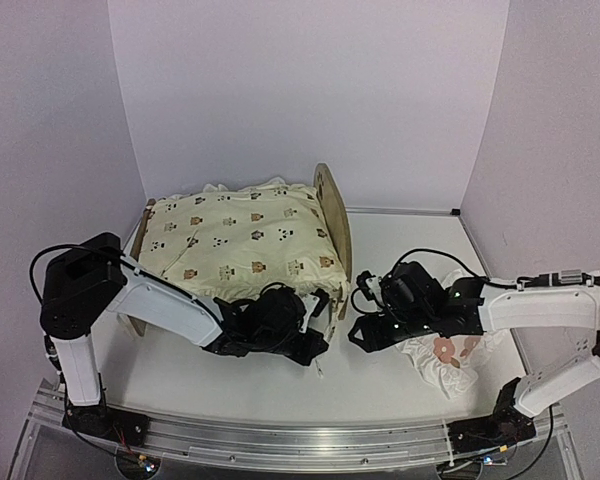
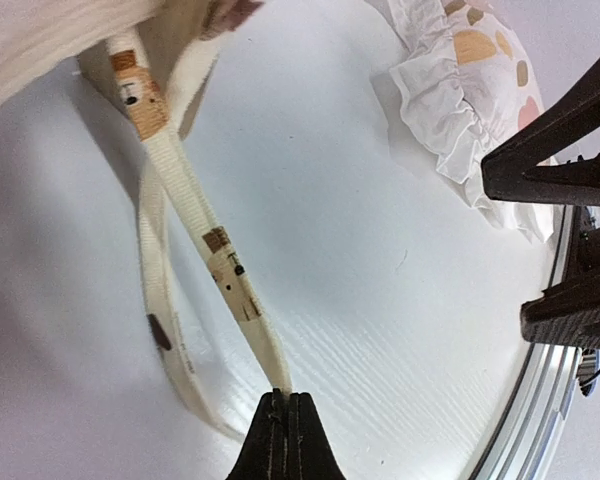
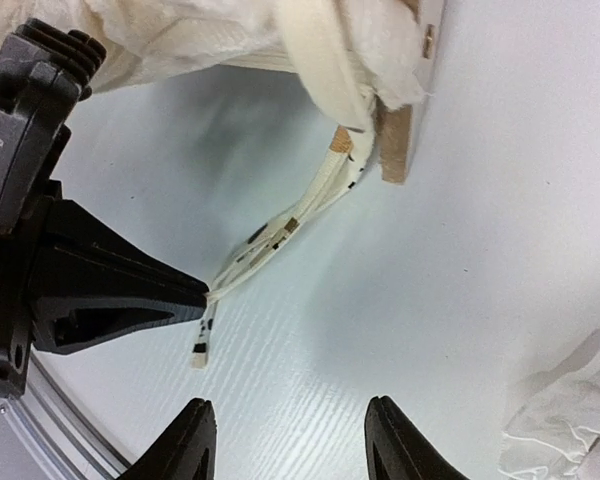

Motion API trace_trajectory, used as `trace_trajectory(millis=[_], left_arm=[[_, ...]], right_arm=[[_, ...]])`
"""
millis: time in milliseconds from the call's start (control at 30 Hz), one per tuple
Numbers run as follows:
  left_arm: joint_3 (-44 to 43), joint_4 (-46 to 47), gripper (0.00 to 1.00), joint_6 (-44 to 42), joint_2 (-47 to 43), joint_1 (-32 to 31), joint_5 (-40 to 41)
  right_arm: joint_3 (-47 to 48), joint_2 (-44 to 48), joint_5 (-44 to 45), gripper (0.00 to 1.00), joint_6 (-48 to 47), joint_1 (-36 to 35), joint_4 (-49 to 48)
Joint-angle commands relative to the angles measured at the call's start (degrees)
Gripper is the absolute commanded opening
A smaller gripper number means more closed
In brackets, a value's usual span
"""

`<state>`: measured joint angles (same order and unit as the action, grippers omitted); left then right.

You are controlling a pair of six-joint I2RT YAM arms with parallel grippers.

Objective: Set up the pet bed

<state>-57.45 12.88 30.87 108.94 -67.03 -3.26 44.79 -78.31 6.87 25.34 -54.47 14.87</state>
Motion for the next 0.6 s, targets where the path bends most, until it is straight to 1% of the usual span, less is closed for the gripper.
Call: trace_trajectory(millis=[0,133,267,333,400,433,567], left_arm=[[-7.3,-4.5,0.00,-0.5,4.6,-2.0,-1.2],[-10.2,-7.6,0.04,1.9,8.1,-1.9,1.6],[-13.4,-9.5,0.13,2.8,11.8,-2.0,1.1],[-14.1,-10.1,0.24,3.3,12.5,-2.1,0.6],[-13.4,-10.2,0.42,3.6,11.7,-2.1,0.7],[-13.0,-10.1,0.48,3.8,10.9,-2.2,1.1],[-11.6,-11.3,0.60,3.4,7.8,-3.0,1.9]], right_arm=[[-2.2,1.8,3.8,0.52,-0.3,-0.1,2.1],[-3.2,3.0,3.5,0.52,-0.1,-0.1,2.1],[-3.4,3.2,3.3,0.52,-0.2,-0.1,2.1],[-3.5,3.2,3.2,0.52,-0.2,-0.2,2.1],[-3.4,3.2,3.4,0.52,-0.2,-0.1,2.1],[-3.3,3.1,3.5,0.52,-0.3,-0.2,2.1],[-2.6,2.3,4.9,0.52,-0.7,-0.2,1.8]])
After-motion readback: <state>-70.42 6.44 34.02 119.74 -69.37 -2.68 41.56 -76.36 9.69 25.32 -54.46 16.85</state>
